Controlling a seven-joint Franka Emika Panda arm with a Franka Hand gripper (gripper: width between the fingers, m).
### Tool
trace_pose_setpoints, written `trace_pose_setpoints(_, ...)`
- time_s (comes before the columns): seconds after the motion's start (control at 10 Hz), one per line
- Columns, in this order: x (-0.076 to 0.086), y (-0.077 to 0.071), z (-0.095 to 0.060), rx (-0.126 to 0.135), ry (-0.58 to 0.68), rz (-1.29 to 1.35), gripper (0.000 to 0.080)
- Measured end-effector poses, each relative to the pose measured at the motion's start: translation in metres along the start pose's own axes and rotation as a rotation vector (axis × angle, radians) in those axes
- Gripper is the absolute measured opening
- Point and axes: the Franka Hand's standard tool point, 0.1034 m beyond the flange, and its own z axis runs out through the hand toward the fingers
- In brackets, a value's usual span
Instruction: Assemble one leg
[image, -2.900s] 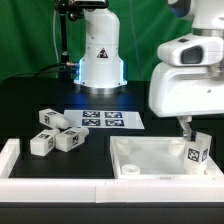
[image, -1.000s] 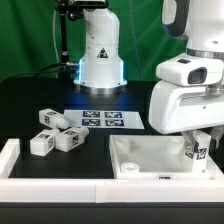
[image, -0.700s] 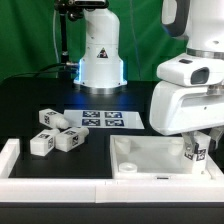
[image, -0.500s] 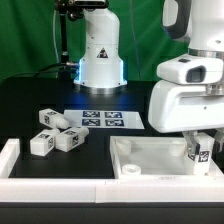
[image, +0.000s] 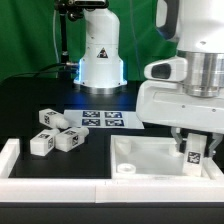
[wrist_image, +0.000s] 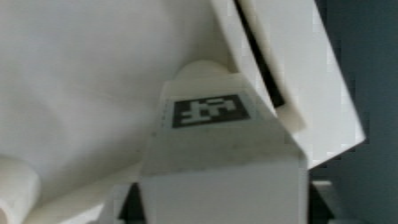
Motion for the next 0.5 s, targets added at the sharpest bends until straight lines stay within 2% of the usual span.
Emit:
trace_pose_setpoints(0.1,-0.003,-0.007,-0.001,-0.009,0.033,-0.042,0.0292)
trace_pose_setpoints(0.3,0.0,0.001,-0.001,-0.025,0.032,0.076,0.0292)
trace_pose_setpoints(0.5,0.001,0.004,-0.001,-0.033,0.033,0.077,0.0294)
